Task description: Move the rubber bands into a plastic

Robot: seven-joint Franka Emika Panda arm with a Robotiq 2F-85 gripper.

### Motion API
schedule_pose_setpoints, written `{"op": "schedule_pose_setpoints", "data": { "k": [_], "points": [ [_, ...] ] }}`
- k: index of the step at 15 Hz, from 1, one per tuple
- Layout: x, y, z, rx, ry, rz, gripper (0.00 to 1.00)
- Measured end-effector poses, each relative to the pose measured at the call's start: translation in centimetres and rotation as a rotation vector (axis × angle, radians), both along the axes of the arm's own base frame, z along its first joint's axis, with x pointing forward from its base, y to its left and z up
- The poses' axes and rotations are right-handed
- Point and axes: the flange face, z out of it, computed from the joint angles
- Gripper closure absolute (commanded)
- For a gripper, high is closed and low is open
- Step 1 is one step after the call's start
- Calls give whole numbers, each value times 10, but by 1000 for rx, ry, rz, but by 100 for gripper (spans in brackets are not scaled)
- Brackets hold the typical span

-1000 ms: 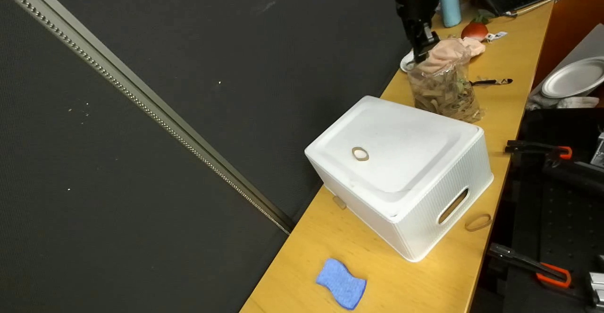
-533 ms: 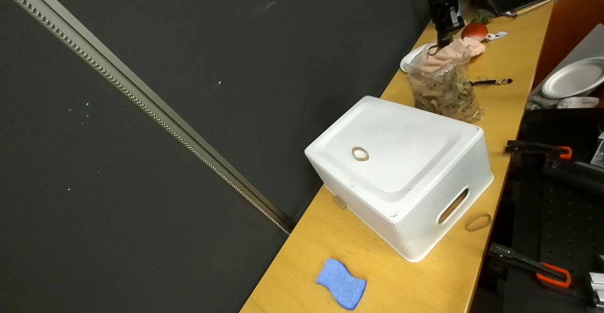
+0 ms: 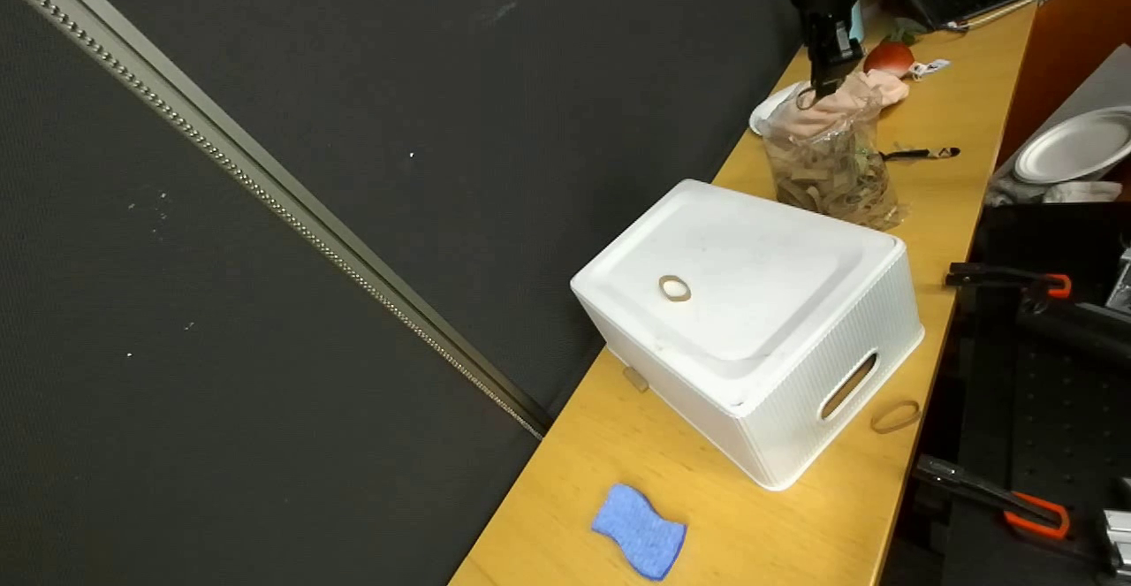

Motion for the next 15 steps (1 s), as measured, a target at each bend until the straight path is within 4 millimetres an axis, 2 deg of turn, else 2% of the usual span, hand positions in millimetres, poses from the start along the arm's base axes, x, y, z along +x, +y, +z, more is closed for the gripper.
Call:
{"op": "schedule_pose_setpoints", "data": {
  "k": [6,7,11,15],
  "points": [
    [5,4,-3,6,-10,0,6],
    [7,7,-2,9,-12,3,1],
    [23,29,5,48,-41,20,0],
    [52,77,7,146,-67,84,0]
  ]
}}
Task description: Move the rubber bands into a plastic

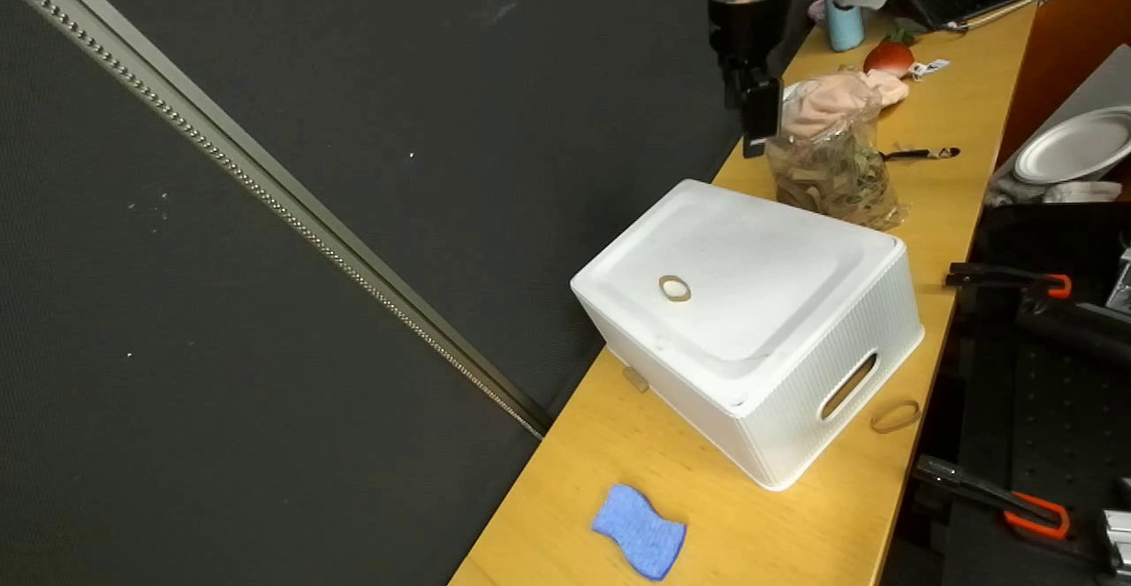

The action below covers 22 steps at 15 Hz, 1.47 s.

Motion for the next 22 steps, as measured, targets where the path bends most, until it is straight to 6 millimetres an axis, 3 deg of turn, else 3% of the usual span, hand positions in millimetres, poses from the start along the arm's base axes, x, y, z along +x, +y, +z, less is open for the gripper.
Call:
{"op": "schedule_pose_setpoints", "data": {
  "k": [4,12,17,19,20,22],
  "points": [
    [27,41,-16,103,5,65,0],
    [80,77,-88,170,89,89,0],
    [104,102,-109,176,106,108,2],
    [108,108,-111,171,109,114,27],
    [110,110,-111,167,111,117,28],
    [112,111,-110,160,119,123,43]
  ]
}}
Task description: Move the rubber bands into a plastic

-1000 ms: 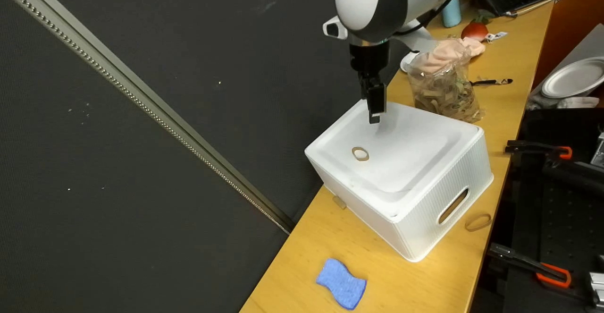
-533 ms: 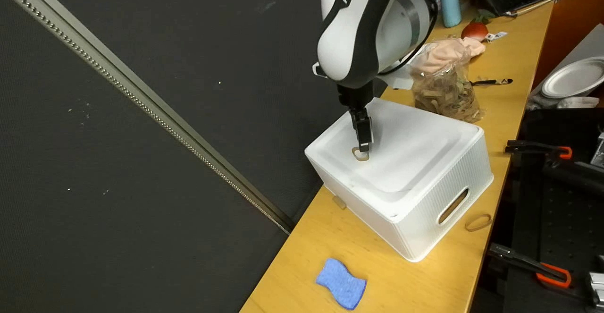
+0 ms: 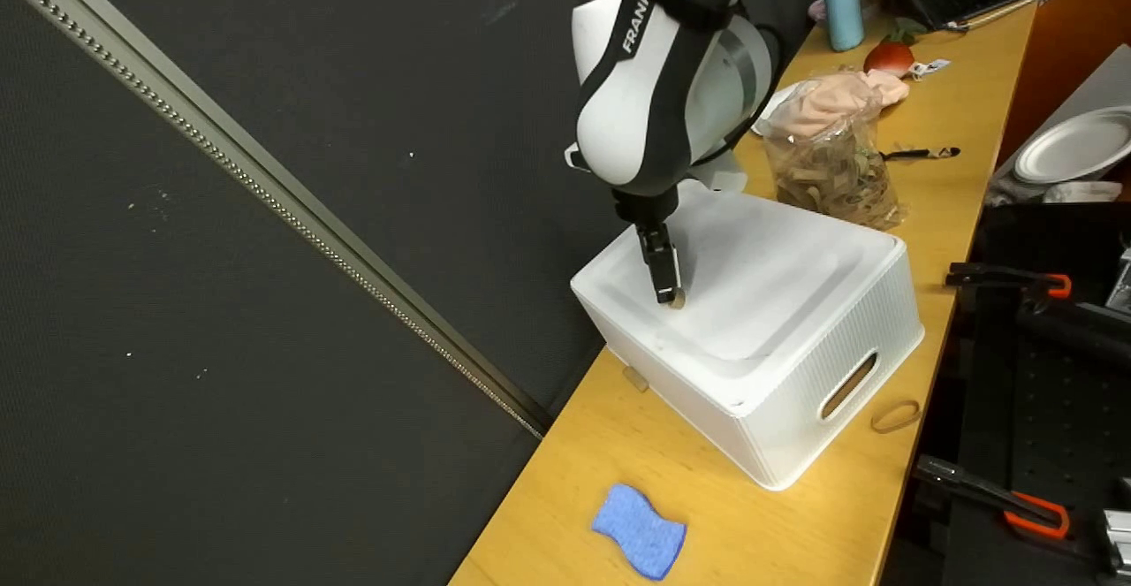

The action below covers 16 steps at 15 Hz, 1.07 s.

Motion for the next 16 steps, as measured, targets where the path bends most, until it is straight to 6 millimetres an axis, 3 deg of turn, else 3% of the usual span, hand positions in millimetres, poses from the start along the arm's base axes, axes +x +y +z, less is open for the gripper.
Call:
{"op": "schedule_pose_setpoints", "data": {
  "k": [7,11,16],
  "points": [
    [2,-2,6,-11,4,1,96],
    [2,-8,15,-13,-7,-10,100],
    [-6,-20,40,-17,-11,-31,100]
  ]
}}
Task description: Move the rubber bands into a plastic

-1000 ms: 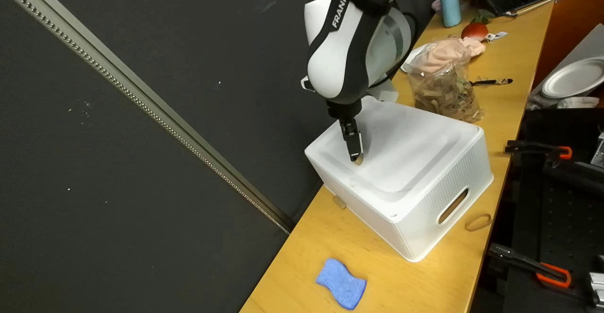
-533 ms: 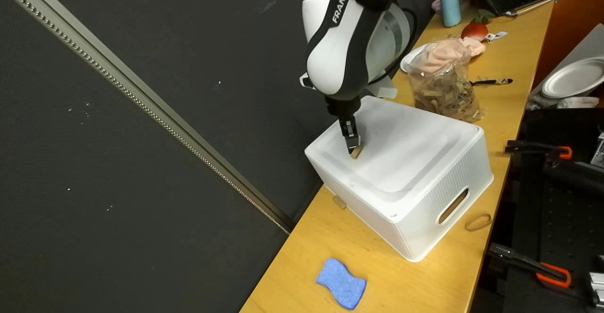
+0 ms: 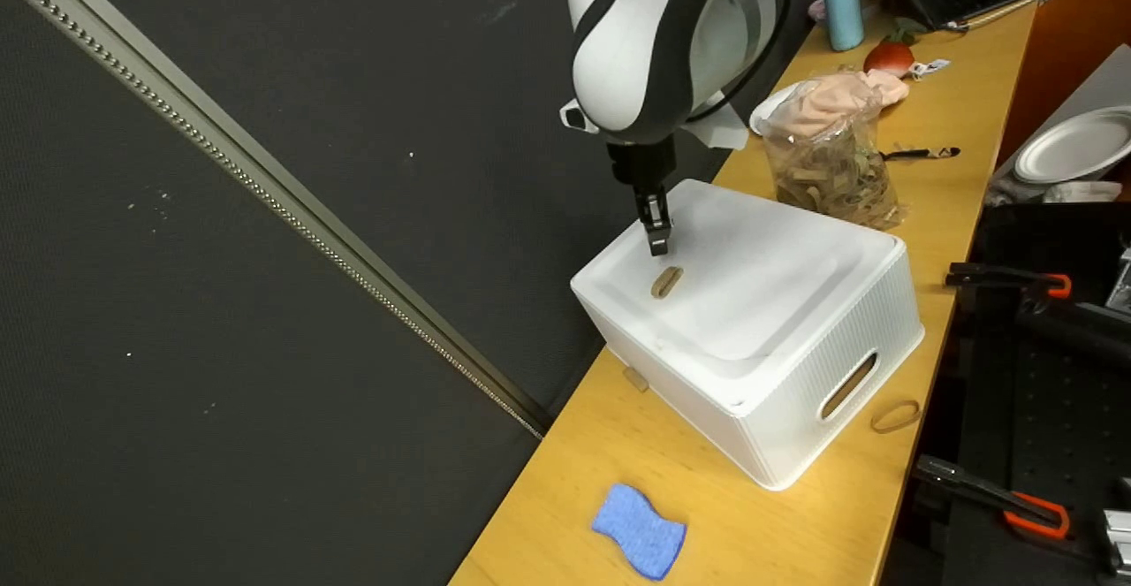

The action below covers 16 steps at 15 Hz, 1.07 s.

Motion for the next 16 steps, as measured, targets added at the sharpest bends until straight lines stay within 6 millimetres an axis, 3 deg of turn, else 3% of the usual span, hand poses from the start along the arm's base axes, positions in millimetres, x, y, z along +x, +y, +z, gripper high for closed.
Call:
{"op": "schedule_pose_setpoints", "data": {
  "k": [1,3,10,15,16],
  "points": [
    [-2,-4,3,0,3,-6,74],
    [-7,-9,3,1,19,-13,66],
    [-17,-6,-12,3,63,-1,16],
    [-17,1,-16,4,67,20,5],
    [-17,3,-18,5,69,25,17]
  ]
}}
